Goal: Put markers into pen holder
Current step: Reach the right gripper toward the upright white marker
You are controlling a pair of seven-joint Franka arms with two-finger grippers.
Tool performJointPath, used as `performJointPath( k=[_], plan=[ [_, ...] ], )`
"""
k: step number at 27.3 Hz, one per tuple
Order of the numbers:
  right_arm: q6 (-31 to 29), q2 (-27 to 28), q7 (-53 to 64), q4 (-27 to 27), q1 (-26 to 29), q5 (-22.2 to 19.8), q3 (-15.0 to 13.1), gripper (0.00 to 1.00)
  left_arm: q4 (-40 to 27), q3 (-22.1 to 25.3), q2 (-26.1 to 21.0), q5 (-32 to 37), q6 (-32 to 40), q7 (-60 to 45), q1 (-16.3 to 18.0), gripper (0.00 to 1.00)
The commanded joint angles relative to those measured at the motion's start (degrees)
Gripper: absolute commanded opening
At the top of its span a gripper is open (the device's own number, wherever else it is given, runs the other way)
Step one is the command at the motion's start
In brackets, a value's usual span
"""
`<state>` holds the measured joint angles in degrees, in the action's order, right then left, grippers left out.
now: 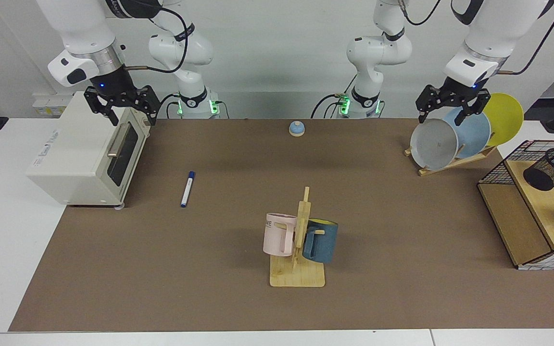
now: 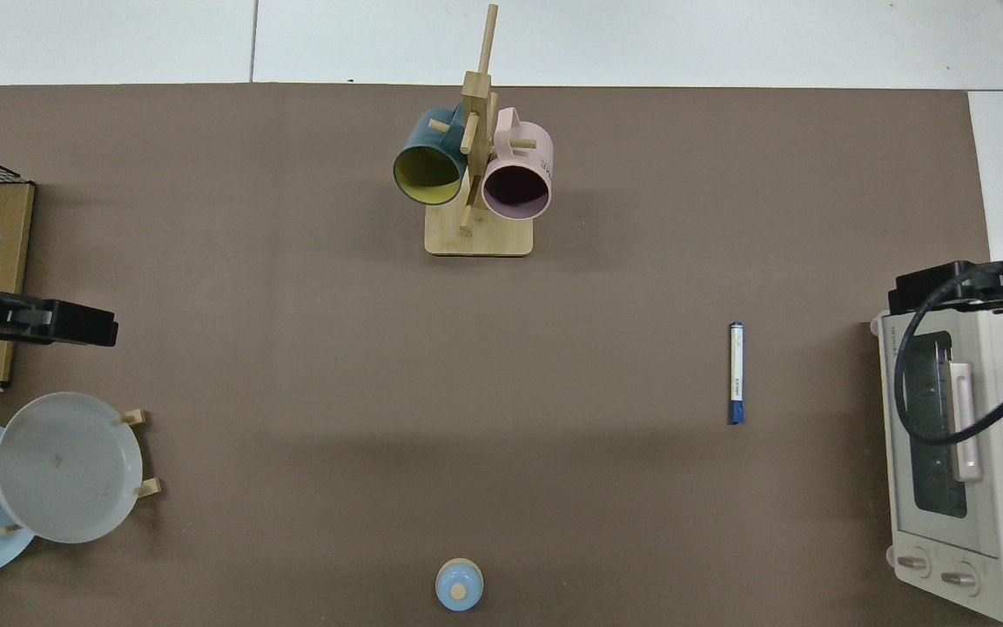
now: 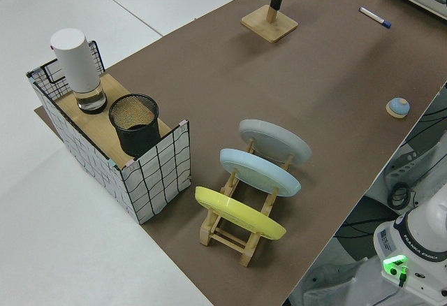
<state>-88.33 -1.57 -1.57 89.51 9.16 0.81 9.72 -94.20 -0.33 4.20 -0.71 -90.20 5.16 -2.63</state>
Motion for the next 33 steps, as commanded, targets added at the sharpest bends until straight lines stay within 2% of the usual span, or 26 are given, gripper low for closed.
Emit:
performJointPath(
  k=[1,8,21,24,33],
  plan=[
    [-0.79,-1.24,3.06,1.54,0.86,0.16,0.3,1.0,-2.57,0.68,1.34,0.36,-1.47,0.64,-0.97,1.0],
    [-1.05,-1.33,3.41,2.76,1.21,0.25,0.3,1.0,-2.75,0.68,1.42,0.36,-1.3,0.64,-0.89,1.0],
    [-10.62,-1.95,2.45,12.78,-0.1,0.77,0.57,1.0,-5.38,0.68,1.95,0.36,-1.56,0.73,-0.71,1.0],
    [-15.89,-1.95,3.41,17.08,-0.37,0.86,0.57,1.0,-5.73,0.68,2.04,0.36,-1.74,-0.23,-0.8,1.0],
    [-21.08,1.48,1.93,21.31,-2.04,0.86,0.57,1.0,-5.91,0.5,1.95,-1.13,-2.09,0.29,-0.97,1.0]
  ],
)
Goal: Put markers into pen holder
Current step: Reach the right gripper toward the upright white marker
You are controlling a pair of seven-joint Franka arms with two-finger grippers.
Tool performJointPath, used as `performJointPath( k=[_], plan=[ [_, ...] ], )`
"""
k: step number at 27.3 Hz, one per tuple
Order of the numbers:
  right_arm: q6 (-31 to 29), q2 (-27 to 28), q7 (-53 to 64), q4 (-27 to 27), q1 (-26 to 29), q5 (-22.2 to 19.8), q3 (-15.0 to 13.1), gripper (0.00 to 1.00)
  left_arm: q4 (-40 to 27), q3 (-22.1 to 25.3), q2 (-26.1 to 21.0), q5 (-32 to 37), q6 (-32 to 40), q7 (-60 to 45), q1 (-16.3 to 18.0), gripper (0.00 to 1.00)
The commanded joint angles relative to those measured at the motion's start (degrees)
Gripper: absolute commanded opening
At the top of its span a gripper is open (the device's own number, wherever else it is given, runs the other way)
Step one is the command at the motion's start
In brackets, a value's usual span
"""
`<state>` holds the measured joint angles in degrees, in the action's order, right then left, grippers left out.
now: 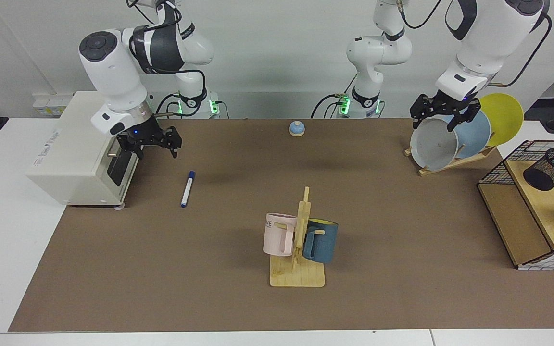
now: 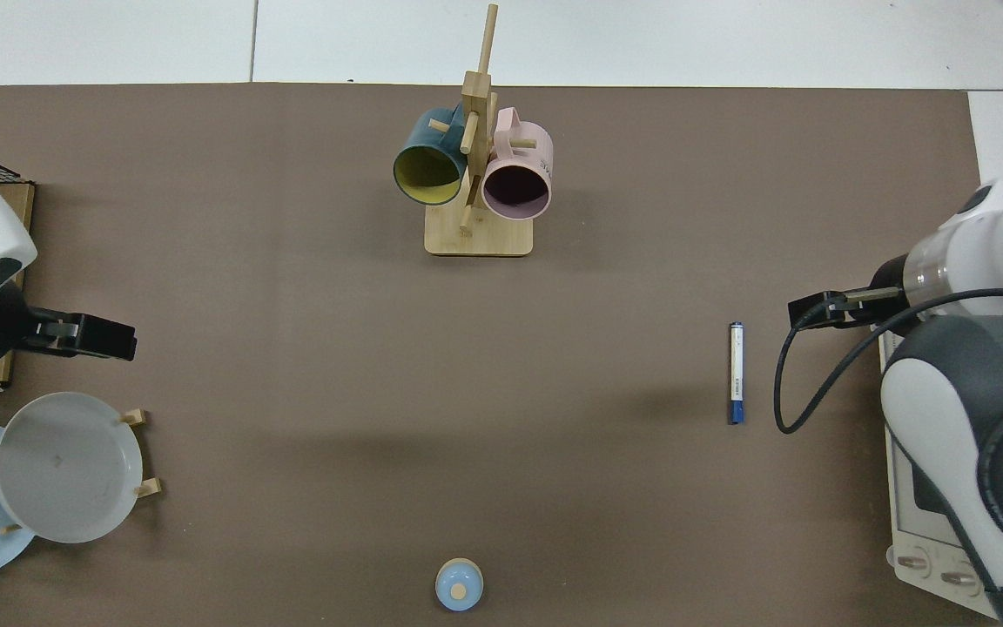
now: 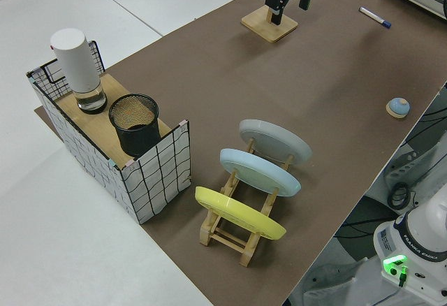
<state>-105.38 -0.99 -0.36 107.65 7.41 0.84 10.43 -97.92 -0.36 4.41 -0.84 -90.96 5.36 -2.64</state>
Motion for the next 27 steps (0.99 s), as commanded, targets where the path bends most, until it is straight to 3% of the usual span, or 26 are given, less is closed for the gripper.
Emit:
performJointPath(
  k=[1,6,21,27],
  plan=[
    [-6.05,1.25,0.1,4.57,-0.29,0.74,-0.15,1.0,-2.18,0.62,1.74,-1.18,-1.32,0.26,-0.96,1.0],
    [-14.32,2.65,-0.43,9.95,-0.56,0.56,-0.15,1.0,-2.88,0.53,1.74,-1.27,-1.14,0.0,-1.23,1.0],
    [-21.36,11.09,-3.94,11.97,-1.87,-0.84,-0.33,1.0,-4.03,0.45,1.3,-1.27,-1.58,0.44,-1.23,1.0],
    [-26.01,14.34,-6.32,12.76,-1.87,-4.36,-0.33,1.0,-4.03,0.27,0.95,-1.27,-1.67,0.44,-1.23,1.0]
  ],
)
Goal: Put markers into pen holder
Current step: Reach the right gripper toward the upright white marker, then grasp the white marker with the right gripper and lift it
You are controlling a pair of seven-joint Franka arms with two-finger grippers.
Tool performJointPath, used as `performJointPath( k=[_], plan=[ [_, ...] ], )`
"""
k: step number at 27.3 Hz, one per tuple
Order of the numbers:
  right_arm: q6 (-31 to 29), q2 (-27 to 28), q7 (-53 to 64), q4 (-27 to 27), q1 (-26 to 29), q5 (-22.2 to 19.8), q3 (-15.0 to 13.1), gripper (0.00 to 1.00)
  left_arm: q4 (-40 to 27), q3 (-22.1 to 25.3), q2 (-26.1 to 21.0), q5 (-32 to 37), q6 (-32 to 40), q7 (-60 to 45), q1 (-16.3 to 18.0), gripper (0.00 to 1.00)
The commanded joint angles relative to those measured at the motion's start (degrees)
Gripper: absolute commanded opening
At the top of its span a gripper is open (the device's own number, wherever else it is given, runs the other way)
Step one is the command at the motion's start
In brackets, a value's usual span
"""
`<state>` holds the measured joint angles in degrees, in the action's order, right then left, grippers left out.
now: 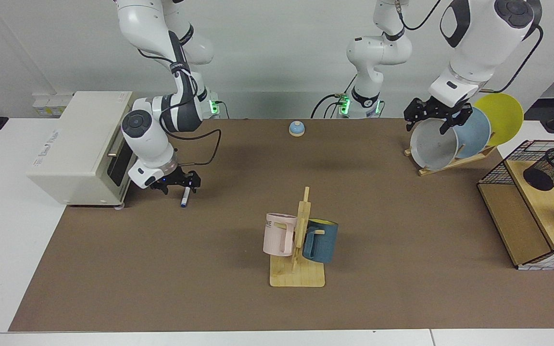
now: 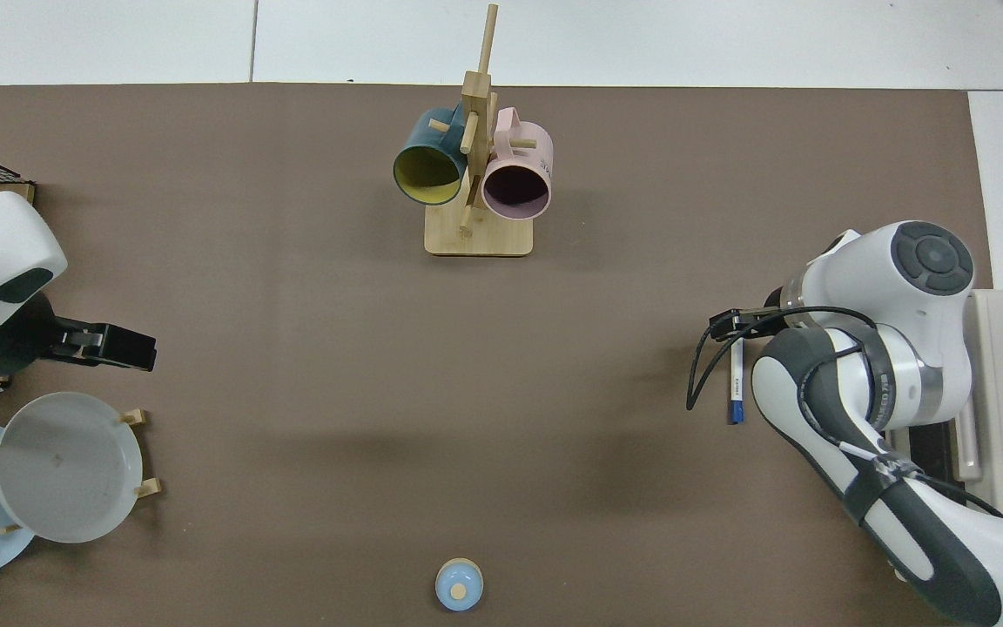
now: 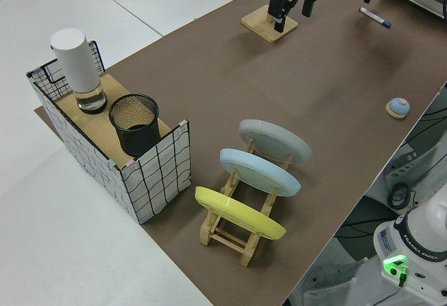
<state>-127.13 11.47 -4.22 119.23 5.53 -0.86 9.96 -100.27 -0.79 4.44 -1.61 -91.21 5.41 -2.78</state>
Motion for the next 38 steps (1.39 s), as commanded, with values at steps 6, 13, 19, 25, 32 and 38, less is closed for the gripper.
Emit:
performJointPath(
  k=[6,13,19,25,32,38],
  plan=[
    [-5.76,3.3,-3.15,1.35,0.09,-3.01,0.14,0.97,-1.77,0.71,0.84,-0.5,-1.51,0.39,-1.09,1.0],
    [-5.32,3.21,-3.6,1.79,0.18,-3.27,0.14,0.9,-2.03,0.71,0.75,-0.5,-1.6,0.13,-1.09,1.0],
    [-4.62,2.86,-5.62,2.49,-0.08,-4.59,0.14,0.86,-2.03,0.71,0.75,-0.5,-1.6,-0.22,-1.0,1.0],
    [-4.62,2.6,-6.84,2.94,-0.17,-4.59,0.23,0.51,-2.03,0.71,0.75,-0.5,-1.6,-0.22,-0.83,1.0],
    [-4.8,2.77,-7.47,2.67,-0.17,-4.59,0.23,0.0,-2.03,0.71,0.75,-0.5,-1.78,0.13,-0.74,1.0],
    [-4.8,3.04,-9.13,1.8,-0.78,-4.33,0.32,0.0,-2.03,0.62,0.66,-0.5,-2.39,0.3,-0.91,1.0]
  ],
)
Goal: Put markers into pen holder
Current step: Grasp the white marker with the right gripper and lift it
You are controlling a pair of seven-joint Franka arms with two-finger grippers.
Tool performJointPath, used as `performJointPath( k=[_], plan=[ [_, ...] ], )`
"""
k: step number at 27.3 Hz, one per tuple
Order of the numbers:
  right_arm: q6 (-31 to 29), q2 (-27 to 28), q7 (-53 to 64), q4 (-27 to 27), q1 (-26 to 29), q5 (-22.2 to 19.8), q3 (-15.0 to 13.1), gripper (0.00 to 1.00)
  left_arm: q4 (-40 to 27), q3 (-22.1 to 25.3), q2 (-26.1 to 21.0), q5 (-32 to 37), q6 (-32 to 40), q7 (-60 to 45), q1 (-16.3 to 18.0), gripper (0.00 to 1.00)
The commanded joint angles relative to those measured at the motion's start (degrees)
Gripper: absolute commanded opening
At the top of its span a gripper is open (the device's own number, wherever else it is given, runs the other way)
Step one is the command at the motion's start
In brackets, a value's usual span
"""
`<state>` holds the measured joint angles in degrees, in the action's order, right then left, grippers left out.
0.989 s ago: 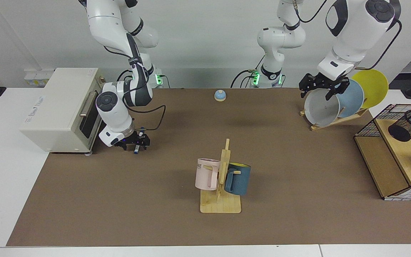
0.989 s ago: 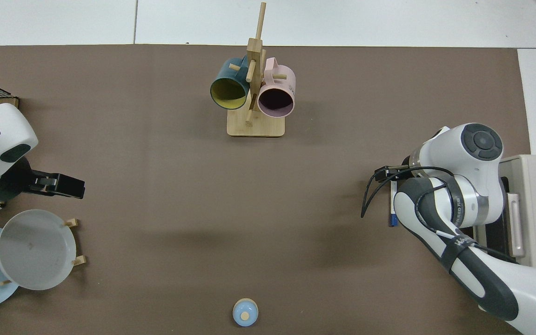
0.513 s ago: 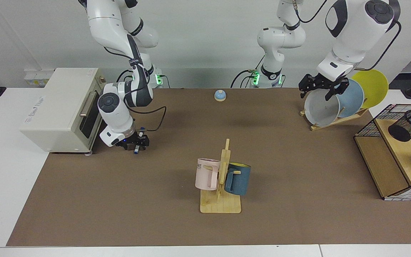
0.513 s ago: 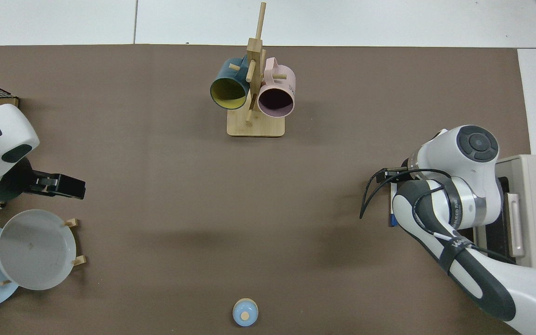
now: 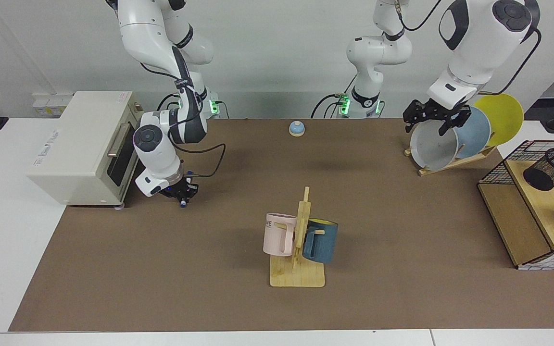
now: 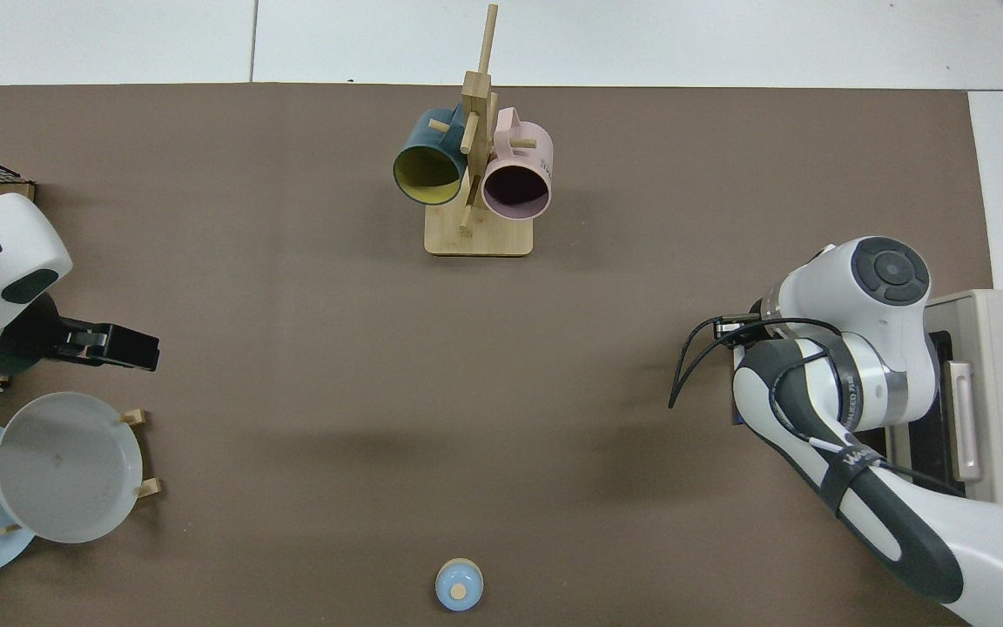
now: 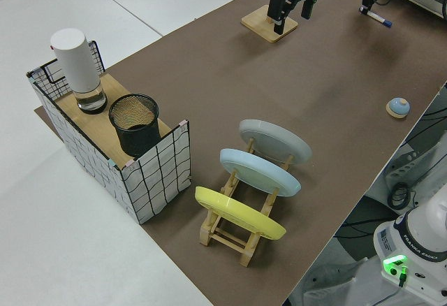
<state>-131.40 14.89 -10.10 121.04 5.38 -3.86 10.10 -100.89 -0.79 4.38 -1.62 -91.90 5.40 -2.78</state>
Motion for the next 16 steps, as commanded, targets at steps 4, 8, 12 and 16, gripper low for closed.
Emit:
performJointPath(
  k=[4,8,12,16],
  plan=[
    [0.62,-0.57,-6.07,-1.59,-1.6,-0.54,0.18,0.0,-1.15,0.62,0.54,-0.49,-3.02,0.31,-1.09,1.0],
    [5.44,-0.65,-10.28,-5.63,-3.35,-0.36,0.36,0.0,-0.8,0.44,0.54,-0.49,-4.34,2.41,-1.17,1.0],
    [9.75,-0.92,-13.27,-9.58,-4.93,1.56,0.62,0.0,-0.62,0.09,0.54,-0.49,-4.7,8.12,-1.26,1.0],
    [12.22,-1.8,-15.82,-12.66,-6.52,5.52,0.62,0.0,-0.62,0.0,0.72,-0.49,-4.7,15.5,-1.26,1.0]
  ],
)
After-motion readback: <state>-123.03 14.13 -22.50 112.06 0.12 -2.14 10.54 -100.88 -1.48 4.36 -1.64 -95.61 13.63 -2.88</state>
